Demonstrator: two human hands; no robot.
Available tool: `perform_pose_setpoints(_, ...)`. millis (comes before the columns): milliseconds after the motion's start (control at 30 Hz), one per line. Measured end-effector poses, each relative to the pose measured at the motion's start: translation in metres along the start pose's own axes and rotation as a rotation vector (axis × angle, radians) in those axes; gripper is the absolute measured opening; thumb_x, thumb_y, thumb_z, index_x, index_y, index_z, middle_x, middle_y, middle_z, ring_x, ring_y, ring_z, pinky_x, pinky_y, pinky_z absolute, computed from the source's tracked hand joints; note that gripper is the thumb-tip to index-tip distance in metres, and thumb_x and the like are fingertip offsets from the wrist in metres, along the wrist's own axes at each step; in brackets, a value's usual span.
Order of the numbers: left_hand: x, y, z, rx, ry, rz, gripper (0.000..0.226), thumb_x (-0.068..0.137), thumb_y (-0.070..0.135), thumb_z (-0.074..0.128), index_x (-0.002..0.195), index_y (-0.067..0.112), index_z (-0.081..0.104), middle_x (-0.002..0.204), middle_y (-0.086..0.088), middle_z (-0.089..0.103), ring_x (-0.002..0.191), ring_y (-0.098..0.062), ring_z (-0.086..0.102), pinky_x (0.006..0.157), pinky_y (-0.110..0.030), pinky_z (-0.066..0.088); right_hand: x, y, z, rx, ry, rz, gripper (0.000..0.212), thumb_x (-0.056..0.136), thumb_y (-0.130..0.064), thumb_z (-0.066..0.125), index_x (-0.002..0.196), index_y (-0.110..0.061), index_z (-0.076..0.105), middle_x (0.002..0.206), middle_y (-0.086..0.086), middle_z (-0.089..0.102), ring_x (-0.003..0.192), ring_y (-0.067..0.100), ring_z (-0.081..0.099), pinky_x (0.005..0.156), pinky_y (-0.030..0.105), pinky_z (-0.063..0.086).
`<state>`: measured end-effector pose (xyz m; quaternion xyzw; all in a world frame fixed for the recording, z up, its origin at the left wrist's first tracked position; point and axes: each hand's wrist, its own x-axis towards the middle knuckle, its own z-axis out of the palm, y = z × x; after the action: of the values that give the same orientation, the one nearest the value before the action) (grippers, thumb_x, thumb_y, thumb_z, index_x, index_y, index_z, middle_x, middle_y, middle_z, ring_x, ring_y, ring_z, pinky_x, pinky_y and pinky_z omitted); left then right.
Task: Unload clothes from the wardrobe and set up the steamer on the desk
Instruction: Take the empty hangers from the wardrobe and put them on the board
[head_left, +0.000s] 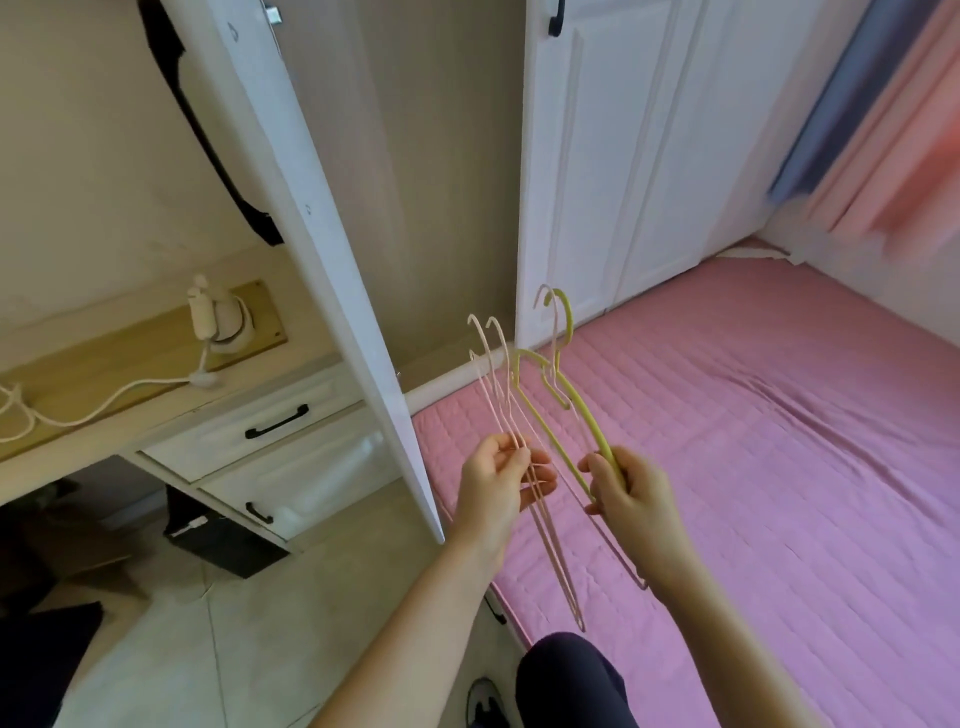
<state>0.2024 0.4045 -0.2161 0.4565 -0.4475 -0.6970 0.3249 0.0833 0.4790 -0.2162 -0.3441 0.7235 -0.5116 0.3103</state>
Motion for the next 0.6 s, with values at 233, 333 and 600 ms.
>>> perform_pose_setpoints(233,-0.045,-0.023,-0.005,-0.157,0.093,-0.098,0.014,0.096,0.0,0.043,0.089,0.003,0.055,0.067,-0.004,0.05,0.046,-0.008,0.036,0.044,-0.019,0.028,-0.051,0.014,-0.007,-0.028,-0.027,0.02,0.022,0.095,-0.008,0.047,0.081,-0.008,0.063,0.057,-0.002,0.046,0.056,0.014,0.047,0.056,0.023,0.052)
perform_pose_setpoints(333,-0.074,-0.032,-0.009,-0.23,0.094,-0.126,0.016,0.098,0.005,0.043,0.093,0.0,0.057,0.059,-0.001,0.042,0.041,-0.007,0.03,0.04,-0.018,0.023,-0.077,0.018,-0.012,-0.084,-0.076,0.004,0.021,0.095,-0.01,0.047,0.081,-0.011,0.063,0.058,-0.003,0.048,0.057,0.015,0.049,0.059,0.029,0.055)
perform_pose_setpoints(600,-0.175,-0.073,-0.012,-0.377,0.154,-0.164,0.021,0.098,0.008,0.044,0.104,-0.003,0.06,0.057,0.002,0.035,0.041,-0.006,0.026,0.038,-0.016,0.022,-0.161,0.045,-0.033,-0.195,-0.245,-0.005,0.023,0.095,-0.017,0.048,0.078,-0.007,0.06,0.062,0.005,0.053,0.058,0.014,0.053,0.066,0.048,0.055)
